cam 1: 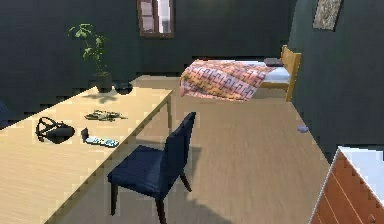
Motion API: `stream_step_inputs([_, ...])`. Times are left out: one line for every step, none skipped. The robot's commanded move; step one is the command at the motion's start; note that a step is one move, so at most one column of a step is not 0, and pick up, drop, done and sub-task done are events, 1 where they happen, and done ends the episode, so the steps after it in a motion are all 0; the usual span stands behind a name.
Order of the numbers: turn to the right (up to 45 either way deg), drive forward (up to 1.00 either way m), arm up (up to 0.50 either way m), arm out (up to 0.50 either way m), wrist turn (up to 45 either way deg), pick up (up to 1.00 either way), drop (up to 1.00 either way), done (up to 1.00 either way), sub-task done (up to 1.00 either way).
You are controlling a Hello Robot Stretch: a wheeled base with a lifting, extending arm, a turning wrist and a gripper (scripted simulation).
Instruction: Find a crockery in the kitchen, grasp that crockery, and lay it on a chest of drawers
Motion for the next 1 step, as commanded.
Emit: stream_step_inputs([0.0,0.00,0.00,0.00,45.0,0.00,0.00,0.00,0.00])
